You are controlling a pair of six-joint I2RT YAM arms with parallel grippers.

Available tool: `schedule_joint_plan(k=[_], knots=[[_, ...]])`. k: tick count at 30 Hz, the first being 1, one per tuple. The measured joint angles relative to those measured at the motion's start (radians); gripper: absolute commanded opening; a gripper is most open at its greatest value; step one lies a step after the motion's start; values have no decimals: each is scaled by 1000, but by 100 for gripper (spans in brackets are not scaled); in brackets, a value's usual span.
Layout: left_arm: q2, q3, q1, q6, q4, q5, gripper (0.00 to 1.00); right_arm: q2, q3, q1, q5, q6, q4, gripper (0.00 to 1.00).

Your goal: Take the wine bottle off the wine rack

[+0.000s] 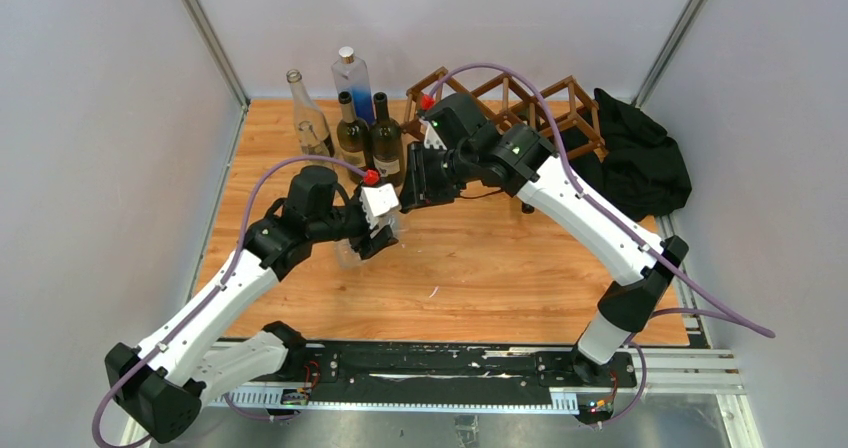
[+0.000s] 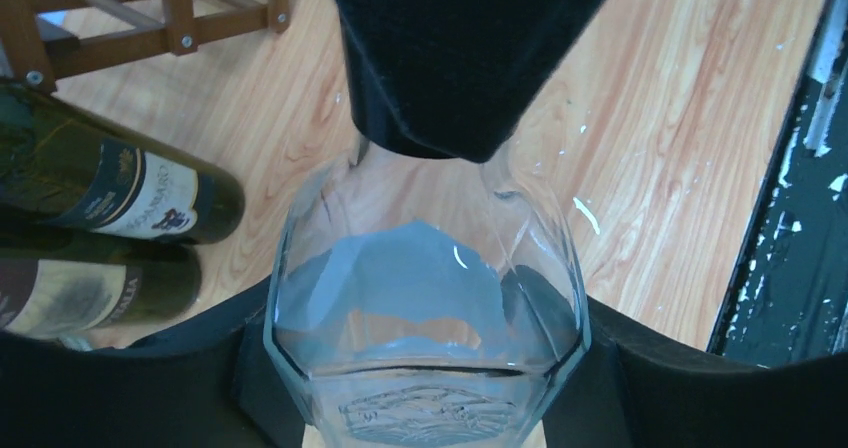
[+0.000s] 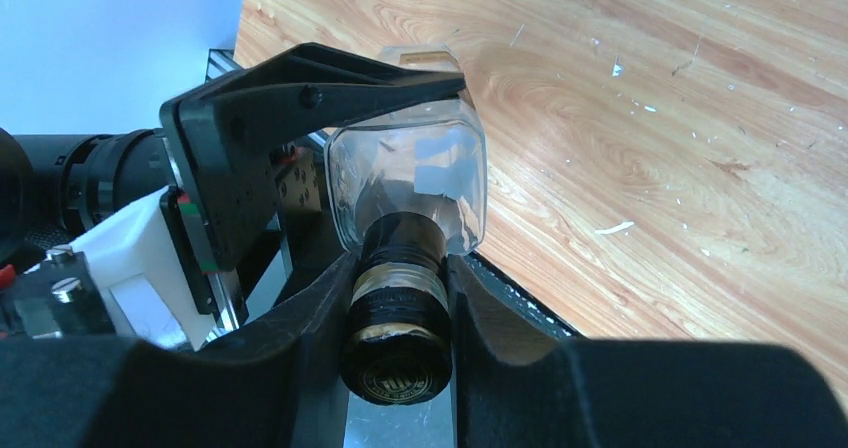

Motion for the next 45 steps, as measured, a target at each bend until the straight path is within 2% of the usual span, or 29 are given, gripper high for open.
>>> schedule_joint_plan(k=[1, 3, 5, 6, 10, 17, 22, 28, 36, 45], knots=[[-3, 0, 0, 12, -3, 0, 30, 0, -2, 0, -2, 3, 4, 29], [-6, 0, -1, 19, -5, -8, 3, 0, -6, 0, -4, 2, 12, 63], [-8, 0, -1, 19, -19, -22, 0, -1, -13, 0, -18, 6, 35, 85], [-8, 0, 2, 16, -27, -16, 0, -5, -15, 0, -2, -13, 38, 88], [-32, 0, 24, -28, -34, -11, 0, -60, -70, -11, 12, -21, 90, 92], [-44, -8, 177, -178, -16, 85, 0, -288, -265, -53, 14, -33, 256, 95], [-53, -10, 260, -330, 40, 180, 0, -369, -407, -62, -11, -73, 386, 96], [-54, 0, 312, -552, 164, 293, 0, -362, -552, -43, -63, -139, 531, 96], [-42, 71, 353, -838, 377, 493, 0, -361, -684, 72, -74, -256, 790, 97], [-42, 88, 357, -1056, 554, 642, 0, -309, -715, 84, -200, -246, 1031, 98]])
